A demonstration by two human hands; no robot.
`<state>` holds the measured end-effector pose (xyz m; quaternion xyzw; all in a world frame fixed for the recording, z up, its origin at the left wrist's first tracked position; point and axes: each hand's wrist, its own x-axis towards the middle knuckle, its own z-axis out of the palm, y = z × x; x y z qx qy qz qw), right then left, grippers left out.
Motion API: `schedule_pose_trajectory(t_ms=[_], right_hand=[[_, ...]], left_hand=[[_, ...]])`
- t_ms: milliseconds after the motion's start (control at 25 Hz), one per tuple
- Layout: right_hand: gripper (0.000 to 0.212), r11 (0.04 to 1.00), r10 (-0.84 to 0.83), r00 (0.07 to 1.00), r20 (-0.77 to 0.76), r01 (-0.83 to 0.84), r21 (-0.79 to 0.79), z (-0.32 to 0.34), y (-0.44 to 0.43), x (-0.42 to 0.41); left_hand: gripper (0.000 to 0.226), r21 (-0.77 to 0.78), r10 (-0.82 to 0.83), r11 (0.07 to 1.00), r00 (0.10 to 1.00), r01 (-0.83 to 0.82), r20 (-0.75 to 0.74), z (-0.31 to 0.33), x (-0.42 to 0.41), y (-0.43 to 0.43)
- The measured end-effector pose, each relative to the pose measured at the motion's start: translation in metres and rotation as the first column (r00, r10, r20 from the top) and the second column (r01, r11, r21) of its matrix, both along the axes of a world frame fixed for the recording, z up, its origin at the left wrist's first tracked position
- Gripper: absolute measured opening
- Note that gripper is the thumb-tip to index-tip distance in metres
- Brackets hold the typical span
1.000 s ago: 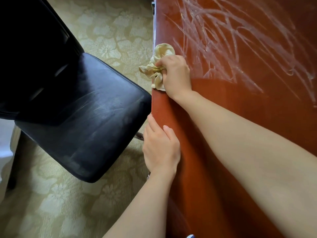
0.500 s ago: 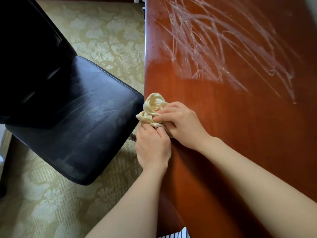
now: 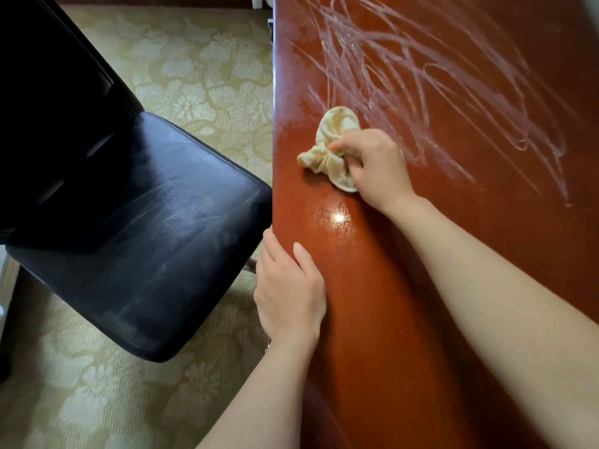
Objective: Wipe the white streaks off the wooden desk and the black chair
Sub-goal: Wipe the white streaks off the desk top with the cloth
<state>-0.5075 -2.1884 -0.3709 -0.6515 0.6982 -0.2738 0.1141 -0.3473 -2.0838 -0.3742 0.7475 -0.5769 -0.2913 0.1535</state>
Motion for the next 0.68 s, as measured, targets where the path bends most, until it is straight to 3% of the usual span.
schedule_pose_trajectory(t_ms=[200, 400, 520, 680], right_hand=[[0.034, 0.977, -0.212, 0.976, 0.038, 0.213, -0.001, -0.011, -0.017, 0.01], [0.029, 0.997, -0.017, 0.997, 0.077, 0.022, -0.07, -0.003, 0.061, 0.033], [0.025, 1.0, 0.007, 0.991, 0.136, -0.01, 0.024, -0.001, 0.114, 0.043], [0.03, 0.953, -0.023, 0.95, 0.311, -0.073, 0.294, 0.027, 0.164, 0.037]], left_hand=[[0.05, 0.012, 0.006, 1.0, 1.0, -0.006, 0.008, -0.002, 0.0, -0.002], [0.052, 0.043, 0.004, 0.999, 1.0, -0.004, 0.016, 0.0, 0.001, -0.003], [0.052, 0.053, 0.013, 0.998, 1.0, -0.012, -0.004, -0.001, 0.003, -0.005], [0.051, 0.04, 0.002, 0.999, 0.999, 0.0, -0.047, 0.005, 0.003, -0.001]])
